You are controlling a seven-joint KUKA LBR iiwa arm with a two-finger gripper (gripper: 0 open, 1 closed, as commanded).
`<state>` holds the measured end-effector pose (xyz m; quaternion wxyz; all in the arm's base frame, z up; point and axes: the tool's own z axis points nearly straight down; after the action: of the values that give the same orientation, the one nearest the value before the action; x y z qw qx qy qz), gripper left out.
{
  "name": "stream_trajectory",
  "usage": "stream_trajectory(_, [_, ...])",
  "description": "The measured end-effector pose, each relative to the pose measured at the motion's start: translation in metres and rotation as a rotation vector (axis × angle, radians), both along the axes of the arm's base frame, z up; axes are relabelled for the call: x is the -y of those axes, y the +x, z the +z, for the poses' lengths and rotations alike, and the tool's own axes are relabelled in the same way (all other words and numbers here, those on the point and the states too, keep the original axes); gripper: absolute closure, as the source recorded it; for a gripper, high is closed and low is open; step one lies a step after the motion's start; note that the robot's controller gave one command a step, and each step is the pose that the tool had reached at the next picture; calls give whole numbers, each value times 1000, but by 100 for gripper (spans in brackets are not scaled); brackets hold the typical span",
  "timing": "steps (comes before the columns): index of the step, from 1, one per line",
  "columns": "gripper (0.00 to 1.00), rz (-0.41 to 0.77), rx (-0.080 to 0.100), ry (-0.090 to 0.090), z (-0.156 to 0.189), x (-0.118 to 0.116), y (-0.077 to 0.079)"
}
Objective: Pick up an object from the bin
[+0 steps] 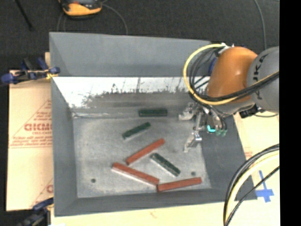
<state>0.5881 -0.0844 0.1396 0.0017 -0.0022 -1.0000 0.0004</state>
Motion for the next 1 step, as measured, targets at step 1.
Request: stream_trajectory(1, [0,2,7,-1,4,0,2])
